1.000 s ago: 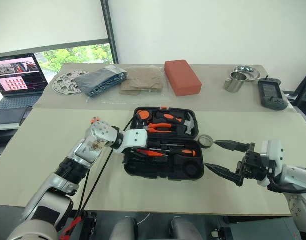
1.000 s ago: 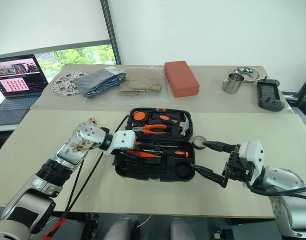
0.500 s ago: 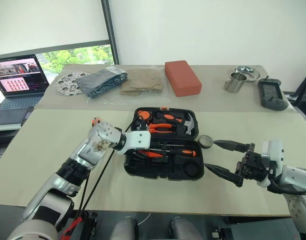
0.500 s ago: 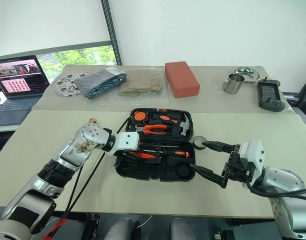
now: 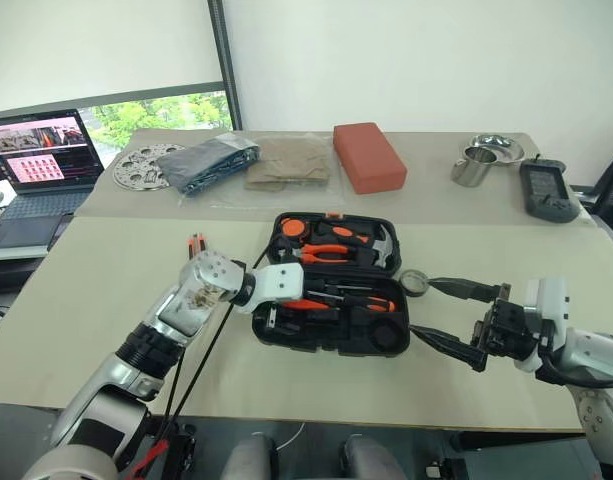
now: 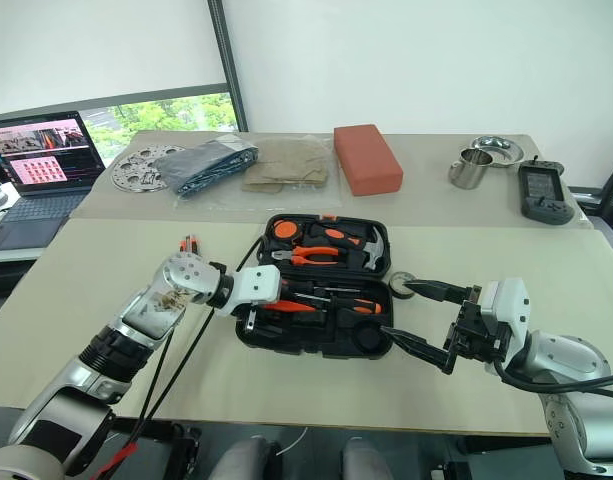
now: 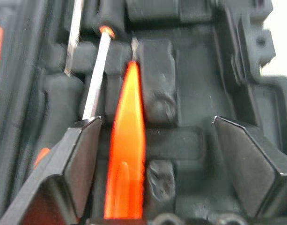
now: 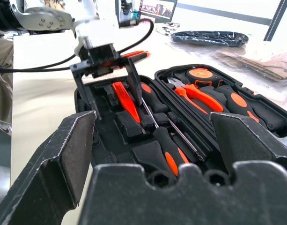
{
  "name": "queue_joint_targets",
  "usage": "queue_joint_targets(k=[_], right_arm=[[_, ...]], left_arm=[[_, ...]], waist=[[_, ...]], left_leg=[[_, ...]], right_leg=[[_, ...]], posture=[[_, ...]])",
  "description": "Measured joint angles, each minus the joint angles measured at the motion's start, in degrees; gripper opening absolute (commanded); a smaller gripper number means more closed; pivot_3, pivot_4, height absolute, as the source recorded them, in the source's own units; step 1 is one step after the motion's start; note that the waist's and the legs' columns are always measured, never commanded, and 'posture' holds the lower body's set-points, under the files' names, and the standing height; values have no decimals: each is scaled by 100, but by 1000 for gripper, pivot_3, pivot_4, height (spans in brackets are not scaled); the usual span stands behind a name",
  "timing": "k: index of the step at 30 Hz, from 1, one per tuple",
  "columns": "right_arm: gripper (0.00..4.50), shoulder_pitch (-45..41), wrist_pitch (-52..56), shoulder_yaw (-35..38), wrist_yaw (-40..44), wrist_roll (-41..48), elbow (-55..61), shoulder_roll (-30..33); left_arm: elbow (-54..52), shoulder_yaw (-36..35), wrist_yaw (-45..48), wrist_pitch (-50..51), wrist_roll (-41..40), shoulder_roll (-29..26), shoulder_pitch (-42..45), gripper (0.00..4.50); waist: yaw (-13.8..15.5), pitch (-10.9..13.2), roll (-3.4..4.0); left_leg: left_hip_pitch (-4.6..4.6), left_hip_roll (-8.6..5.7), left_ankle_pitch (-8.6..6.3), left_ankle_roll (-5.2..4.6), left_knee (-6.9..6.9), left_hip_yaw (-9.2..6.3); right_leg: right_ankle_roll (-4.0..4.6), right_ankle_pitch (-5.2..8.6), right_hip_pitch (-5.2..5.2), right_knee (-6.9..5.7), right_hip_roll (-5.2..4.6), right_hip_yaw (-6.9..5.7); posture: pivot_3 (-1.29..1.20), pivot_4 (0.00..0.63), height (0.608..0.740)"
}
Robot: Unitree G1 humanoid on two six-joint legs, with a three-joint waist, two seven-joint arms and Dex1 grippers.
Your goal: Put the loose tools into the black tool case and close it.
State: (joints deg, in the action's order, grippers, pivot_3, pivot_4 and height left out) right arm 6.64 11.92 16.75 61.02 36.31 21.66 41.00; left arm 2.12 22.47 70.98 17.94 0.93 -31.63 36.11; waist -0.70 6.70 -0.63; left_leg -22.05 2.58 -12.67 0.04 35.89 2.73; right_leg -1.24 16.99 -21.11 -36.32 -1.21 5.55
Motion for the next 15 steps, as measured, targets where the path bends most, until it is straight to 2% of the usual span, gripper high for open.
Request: queue_joint_targets(k=[8, 11, 15], right_arm=[[4500, 3, 0, 0, 1, -2, -24, -4], [4500, 4, -1, 0, -5, -5, -27, -24], [4500, 2, -2, -11, -12, -10, -33, -77]], left_arm=[[-685, -630, 81, 781, -794, -223, 183, 4110], [-658, -1068, -133, 992, -1105, -90, 249, 4110], [-390, -1337, -545, 1002, -1387, 359, 161, 3110]], waist=[[-22, -3, 5], [-12, -3, 5], [-1, -3, 6]], left_leg=[[-1, 3, -2, -4, -1, -4], [-1, 2, -2, -4, 0, -5], [-3, 0, -2, -4, 1, -7]], right_leg=[[4, -2, -2, 0, 5, 1], [2, -1, -1, 1, 4, 1], [5, -2, 0, 4, 3, 2]], posture=[[0, 150, 740], [0, 150, 740], [0, 150, 740]])
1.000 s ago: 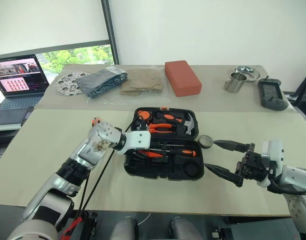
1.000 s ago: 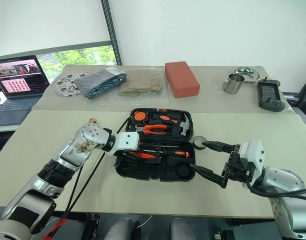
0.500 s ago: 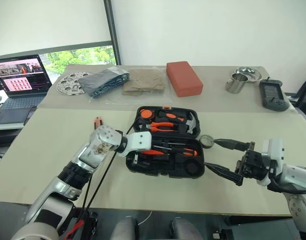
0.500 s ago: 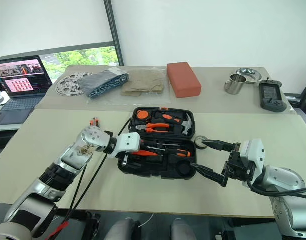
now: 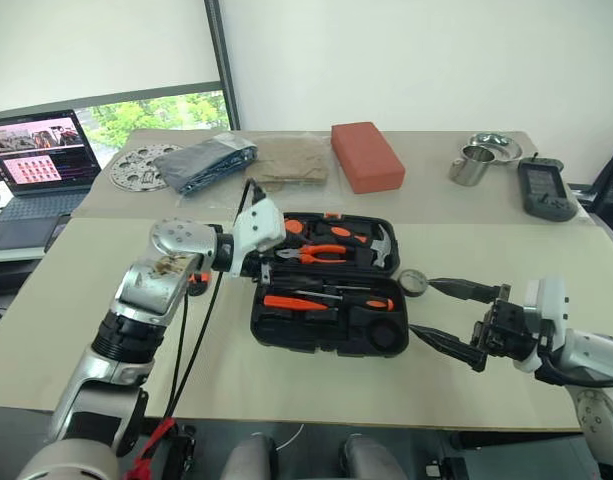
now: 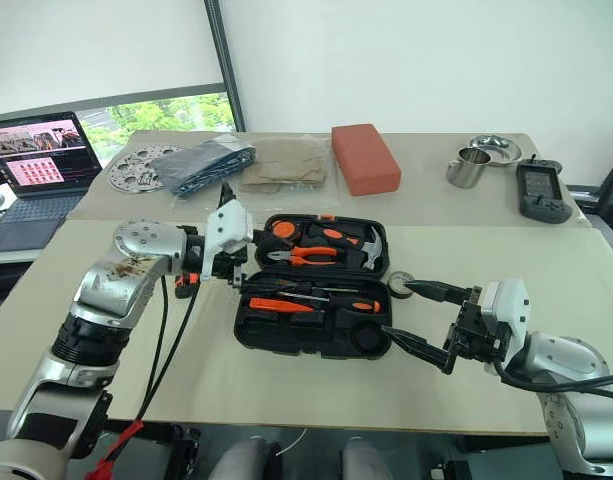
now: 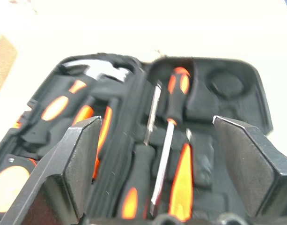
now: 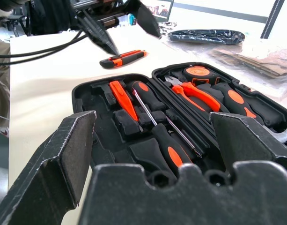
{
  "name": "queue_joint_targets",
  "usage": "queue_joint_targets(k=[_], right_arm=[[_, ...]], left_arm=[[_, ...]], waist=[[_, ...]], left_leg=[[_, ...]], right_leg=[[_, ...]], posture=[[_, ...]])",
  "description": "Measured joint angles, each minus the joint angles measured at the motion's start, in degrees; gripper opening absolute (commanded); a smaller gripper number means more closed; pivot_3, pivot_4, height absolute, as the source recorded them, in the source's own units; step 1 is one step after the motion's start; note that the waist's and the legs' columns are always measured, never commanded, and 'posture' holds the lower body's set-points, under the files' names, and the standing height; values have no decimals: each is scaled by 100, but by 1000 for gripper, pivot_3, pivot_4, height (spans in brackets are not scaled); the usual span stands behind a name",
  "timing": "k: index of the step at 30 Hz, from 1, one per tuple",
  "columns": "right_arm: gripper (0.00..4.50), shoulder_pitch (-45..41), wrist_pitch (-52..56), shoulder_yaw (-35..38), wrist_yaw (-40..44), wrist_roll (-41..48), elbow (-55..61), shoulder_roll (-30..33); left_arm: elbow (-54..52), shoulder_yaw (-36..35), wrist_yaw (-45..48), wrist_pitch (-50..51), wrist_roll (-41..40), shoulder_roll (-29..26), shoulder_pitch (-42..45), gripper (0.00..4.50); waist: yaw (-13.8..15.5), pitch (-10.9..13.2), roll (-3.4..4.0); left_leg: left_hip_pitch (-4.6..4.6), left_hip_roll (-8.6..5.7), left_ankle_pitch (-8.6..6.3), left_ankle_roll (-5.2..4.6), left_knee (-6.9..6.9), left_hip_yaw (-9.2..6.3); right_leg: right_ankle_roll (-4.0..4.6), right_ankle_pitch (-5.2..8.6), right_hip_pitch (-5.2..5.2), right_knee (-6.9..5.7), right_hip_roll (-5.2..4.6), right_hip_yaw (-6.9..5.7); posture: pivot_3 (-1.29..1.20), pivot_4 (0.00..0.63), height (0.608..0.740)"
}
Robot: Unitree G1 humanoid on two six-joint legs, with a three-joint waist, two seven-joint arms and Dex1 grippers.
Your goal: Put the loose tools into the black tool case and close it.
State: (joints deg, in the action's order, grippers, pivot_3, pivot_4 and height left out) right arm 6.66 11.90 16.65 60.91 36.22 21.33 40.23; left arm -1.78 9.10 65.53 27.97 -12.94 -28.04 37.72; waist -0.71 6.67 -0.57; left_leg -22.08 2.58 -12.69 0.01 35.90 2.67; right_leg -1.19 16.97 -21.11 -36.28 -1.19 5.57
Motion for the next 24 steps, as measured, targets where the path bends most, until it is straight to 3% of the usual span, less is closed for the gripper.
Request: queue_joint_targets(k=[1, 2, 9, 24], right_arm=[[4500, 0, -1, -1, -1, -2, 0, -6], [4500, -1, -2, -4, -2, -3, -1, -12], [4500, 10, -3, -3, -15, -4, 0, -18], [4500, 19, -4, -2, -34, -10, 6, -28]], left_arm=[[138, -35, -97, -123, -48, 130, -132, 2586], [271, -33, -140, -239, -55, 190, -263, 2410], [1116, 67, -197, -1294, 31, 387, -685, 21], [2735, 528, -303, -3065, 892, 487, -482, 21]], waist=[[0, -1, 2], [-3, -1, 2], [-9, -1, 2], [-4, -5, 6]], left_leg=[[1, 0, 0, 0, -1, 0], [1, 0, 0, 0, -2, -1], [2, -3, 0, 0, 0, -3], [6, -6, 0, 0, 0, -3]], right_leg=[[3, -2, 0, 0, 0, 1], [9, -5, 0, 0, 0, 1], [23, -13, 1, -1, 0, 2], [21, -13, 8, 1, -1, 1]], posture=[[0, 150, 740], [0, 150, 740], [0, 150, 740], [0, 150, 740]])
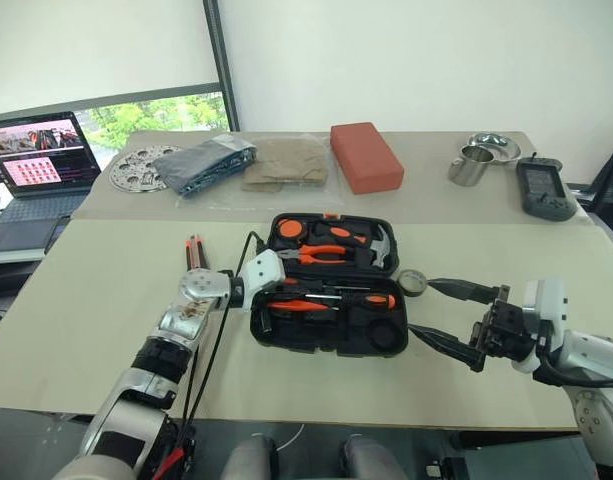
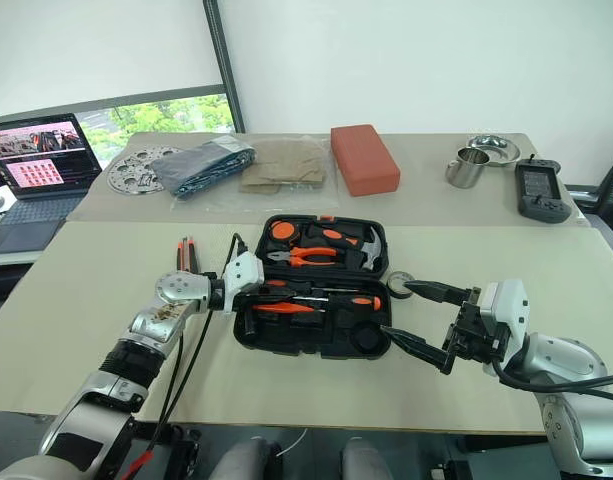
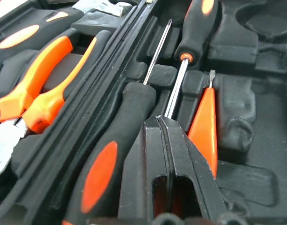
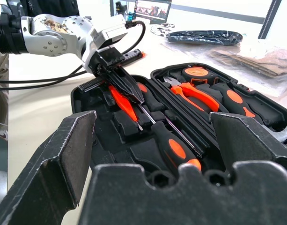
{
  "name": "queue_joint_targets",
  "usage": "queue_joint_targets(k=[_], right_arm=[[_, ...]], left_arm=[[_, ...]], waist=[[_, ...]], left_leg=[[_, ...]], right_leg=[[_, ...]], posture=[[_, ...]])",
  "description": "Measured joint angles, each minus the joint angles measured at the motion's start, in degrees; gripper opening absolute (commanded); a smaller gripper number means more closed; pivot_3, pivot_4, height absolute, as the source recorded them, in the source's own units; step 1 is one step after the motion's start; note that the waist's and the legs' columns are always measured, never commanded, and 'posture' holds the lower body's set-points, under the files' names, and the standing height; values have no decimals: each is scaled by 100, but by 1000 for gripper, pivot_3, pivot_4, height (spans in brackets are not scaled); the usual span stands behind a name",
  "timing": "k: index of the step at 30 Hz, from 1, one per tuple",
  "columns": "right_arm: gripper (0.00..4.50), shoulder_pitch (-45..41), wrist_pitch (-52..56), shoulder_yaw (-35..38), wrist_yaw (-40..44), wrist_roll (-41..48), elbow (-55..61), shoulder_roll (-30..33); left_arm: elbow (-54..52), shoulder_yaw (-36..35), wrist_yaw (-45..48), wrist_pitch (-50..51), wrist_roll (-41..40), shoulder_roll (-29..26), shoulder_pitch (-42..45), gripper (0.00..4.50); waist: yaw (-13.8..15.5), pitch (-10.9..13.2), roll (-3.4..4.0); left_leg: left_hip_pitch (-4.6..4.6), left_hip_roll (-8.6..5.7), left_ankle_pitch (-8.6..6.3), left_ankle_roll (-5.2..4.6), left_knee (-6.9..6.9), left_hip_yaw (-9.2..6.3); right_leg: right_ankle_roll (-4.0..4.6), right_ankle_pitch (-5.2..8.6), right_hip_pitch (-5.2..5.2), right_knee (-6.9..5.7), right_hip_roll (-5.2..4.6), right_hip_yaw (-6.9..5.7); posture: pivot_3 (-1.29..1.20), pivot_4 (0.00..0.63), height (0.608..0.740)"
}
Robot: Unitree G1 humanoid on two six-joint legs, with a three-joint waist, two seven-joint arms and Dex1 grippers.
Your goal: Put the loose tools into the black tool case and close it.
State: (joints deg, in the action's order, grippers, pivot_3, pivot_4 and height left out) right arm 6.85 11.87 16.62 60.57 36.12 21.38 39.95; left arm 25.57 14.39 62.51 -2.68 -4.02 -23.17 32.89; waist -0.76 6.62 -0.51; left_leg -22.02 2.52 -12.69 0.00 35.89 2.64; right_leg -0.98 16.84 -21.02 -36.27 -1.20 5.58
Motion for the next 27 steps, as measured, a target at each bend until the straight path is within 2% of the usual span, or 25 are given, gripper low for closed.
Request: queue_joint_targets(k=[11, 16, 20, 24, 25, 26, 27], right_arm=[[4500, -1, 0, 0, -14, -1, 1, 1], [4500, -86, 0, -14, -40, 0, -1, 1], [4500, -146, 1, -20, 11, 12, -8, 3], [4500, -168, 5, -25, 100, 78, -62, 4], [4500, -175, 13, -30, 132, 89, -83, 4], [4500, -199, 50, -36, 165, 117, -98, 5], [4500, -202, 62, -35, 176, 118, -104, 6]], left_arm=[[47, -87, -174, -227, 22, 88, -77, 21], [-202, -309, -293, -70, -261, 165, -230, 21], [-1007, -797, -542, 361, -724, 131, -344, 21], [-2145, -1681, -1561, 1403, -1192, 77, -678, 21], [-2403, -1914, -2015, 1710, -1187, 84, -763, 519], [-2694, -2184, -2637, 2107, -1155, 136, -882, 790], [-2774, -2288, -2852, 2243, -1139, 155, -915, 1205]], waist=[[1, -4, 5], [1, -3, 4], [-15, -3, 5], [-28, -4, 5], [-19, -3, 4], [-19, -3, 4], [-15, -3, 3]], left_leg=[[5, 0, 0, 0, 2, 0], [-1, 1, 0, 0, 2, -3], [-4, 5, 0, 0, -1, -5], [-1, 10, -1, -1, -3, -25], [-1, 9, -1, -1, -3, -34], [0, 9, -1, 0, -1, -43], [0, 9, -1, 0, -1, -46]], right_leg=[[-18, 10, 7, -3, -1, 0], [-17, 9, 0, -5, 0, -1], [-15, 8, -3, -2, 1, -1], [-12, 6, -2, -3, 0, 1], [-12, 6, -2, -3, 0, 0], [-13, 6, -1, -4, -1, 1], [-13, 6, 0, -5, -2, 1]], posture=[[0, 150, 740], [0, 150, 740], [0, 150, 740], [0, 150, 740], [0, 150, 740], [0, 150, 740], [0, 150, 740]])
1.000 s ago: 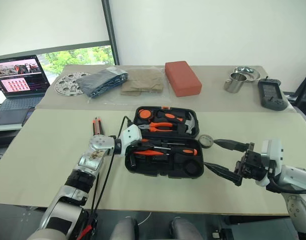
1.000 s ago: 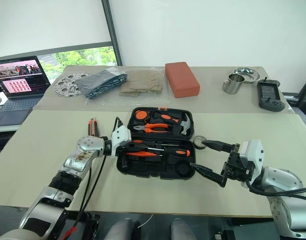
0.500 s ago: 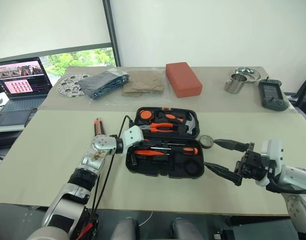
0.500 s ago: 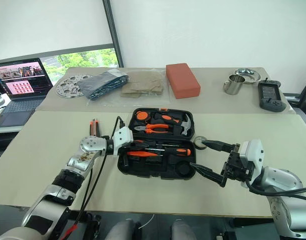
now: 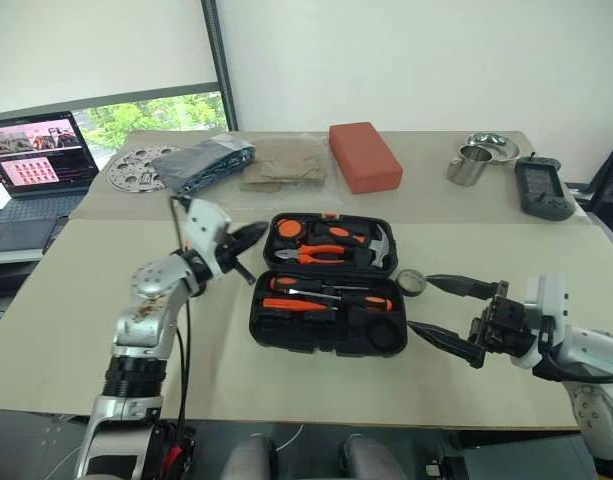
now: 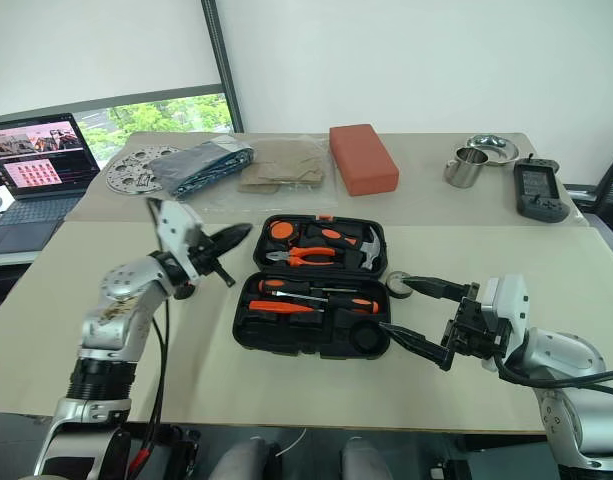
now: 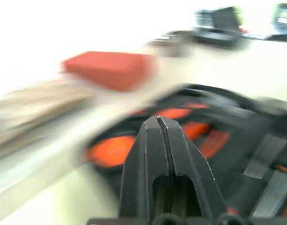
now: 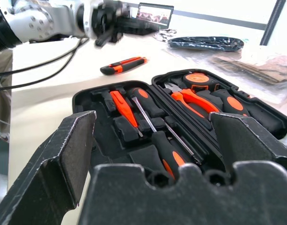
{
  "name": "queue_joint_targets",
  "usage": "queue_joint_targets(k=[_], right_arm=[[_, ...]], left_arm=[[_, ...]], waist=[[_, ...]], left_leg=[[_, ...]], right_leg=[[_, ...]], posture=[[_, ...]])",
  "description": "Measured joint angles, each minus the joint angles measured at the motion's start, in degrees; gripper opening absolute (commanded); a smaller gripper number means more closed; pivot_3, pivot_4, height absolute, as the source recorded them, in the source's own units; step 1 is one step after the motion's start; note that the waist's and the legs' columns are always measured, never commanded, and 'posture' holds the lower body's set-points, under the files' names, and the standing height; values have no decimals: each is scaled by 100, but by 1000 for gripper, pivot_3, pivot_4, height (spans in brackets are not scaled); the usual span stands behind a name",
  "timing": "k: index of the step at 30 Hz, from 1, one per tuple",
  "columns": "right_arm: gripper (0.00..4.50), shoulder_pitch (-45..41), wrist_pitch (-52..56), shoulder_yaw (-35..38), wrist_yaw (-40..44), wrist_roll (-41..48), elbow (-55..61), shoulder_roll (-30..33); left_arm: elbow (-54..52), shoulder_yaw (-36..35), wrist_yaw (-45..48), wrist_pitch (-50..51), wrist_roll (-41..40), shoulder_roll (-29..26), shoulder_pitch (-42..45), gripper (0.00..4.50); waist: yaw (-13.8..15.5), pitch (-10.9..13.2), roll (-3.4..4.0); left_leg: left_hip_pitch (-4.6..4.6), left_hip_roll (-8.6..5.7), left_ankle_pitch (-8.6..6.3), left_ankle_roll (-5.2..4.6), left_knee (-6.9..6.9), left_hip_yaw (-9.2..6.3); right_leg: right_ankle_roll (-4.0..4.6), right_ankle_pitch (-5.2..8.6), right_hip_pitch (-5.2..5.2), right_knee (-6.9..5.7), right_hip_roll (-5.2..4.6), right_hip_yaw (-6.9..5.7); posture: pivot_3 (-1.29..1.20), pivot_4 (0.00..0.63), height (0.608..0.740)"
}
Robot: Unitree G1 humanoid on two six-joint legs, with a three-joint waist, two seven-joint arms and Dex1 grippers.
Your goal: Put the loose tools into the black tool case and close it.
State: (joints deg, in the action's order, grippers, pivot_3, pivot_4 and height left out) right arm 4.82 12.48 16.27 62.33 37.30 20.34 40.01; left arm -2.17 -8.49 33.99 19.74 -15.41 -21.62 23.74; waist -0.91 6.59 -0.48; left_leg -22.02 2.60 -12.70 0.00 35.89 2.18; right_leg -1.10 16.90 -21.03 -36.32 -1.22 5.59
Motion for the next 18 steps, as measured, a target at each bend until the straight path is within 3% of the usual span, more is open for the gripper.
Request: queue_joint_targets(k=[3, 9, 18], right_arm=[[4500, -138, 15, -25, 50, 0, -77, 0], [4500, -458, 15, -106, 162, 20, -235, -86], [4500, -561, 16, -101, 132, 228, -289, -157]], left_arm=[[-463, -518, -1259, 1017, 122, 154, -165, 2190], [-498, -600, -2113, 2126, 383, 86, -234, 4354], [328, -372, -2559, 2427, 724, 55, -165, 4478]], waist=[[5, 2, -4], [19, 1, -1], [19, 3, -6]], left_leg=[[1, -3, 0, 0, 0, -8], [1, -10, 0, 0, -1, -12], [0, -9, 0, 1, -5, -14]], right_leg=[[-1, 0, 1, 0, -2, -2], [10, -7, 1, 2, -2, -4], [13, -8, 0, 5, -2, -5]], posture=[[0, 150, 740], [0, 150, 740], [0, 150, 740]])
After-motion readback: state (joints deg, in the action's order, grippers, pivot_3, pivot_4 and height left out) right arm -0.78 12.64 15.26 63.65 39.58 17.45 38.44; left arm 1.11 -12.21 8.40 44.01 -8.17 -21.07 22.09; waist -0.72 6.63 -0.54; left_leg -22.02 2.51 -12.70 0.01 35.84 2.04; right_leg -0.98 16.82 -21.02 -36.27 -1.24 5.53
